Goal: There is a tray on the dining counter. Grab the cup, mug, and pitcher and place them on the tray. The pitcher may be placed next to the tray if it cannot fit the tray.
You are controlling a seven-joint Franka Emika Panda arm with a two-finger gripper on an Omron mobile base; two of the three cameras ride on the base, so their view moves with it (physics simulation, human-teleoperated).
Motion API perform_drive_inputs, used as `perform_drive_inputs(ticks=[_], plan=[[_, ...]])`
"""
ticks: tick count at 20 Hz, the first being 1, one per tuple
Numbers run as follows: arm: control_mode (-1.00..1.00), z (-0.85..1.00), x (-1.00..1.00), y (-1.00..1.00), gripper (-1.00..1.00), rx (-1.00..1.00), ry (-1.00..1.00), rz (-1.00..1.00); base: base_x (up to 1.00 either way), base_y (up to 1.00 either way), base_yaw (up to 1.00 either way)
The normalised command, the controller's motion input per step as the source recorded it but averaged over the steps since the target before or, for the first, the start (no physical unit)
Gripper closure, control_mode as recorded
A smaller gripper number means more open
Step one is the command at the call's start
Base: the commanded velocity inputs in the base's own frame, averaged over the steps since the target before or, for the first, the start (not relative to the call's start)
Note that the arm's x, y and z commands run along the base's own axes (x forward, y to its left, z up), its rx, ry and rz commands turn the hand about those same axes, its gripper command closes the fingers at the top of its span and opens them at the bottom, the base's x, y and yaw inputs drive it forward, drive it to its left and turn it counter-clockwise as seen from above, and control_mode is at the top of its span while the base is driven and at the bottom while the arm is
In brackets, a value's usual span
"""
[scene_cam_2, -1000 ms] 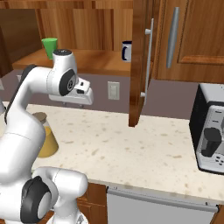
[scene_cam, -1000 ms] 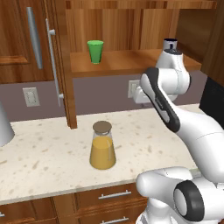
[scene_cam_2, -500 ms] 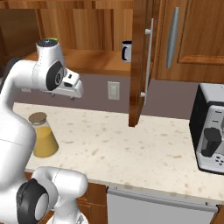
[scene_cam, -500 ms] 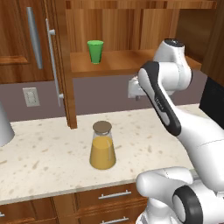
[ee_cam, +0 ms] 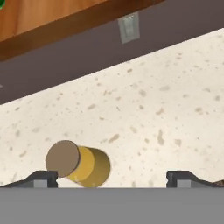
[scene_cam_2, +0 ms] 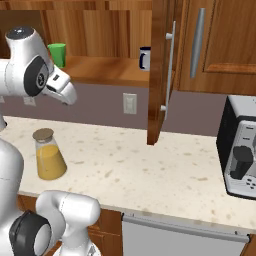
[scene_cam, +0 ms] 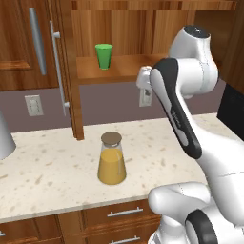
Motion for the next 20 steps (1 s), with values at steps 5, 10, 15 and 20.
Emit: perform_drive_inputs(ticks=[5,10,15,20], plan=[[-1.0,0.3,-0.7,0.01,-1.0,0.22,-0.15,-0.31,0.0,0.0,0.0],[-1.0,0.28,-0.61,0.0,-1.0,0.23,-0.18,-0.31,0.0,0.0,0.0],[-1.0,0.44,-0.25,0.0,-1.0,0.21,-0.17,-0.27,0.0,0.0,0.0],[-1.0,0.58,0.0,0.02,-1.0,0.21,-0.16,-0.22,0.0,0.0,0.0]])
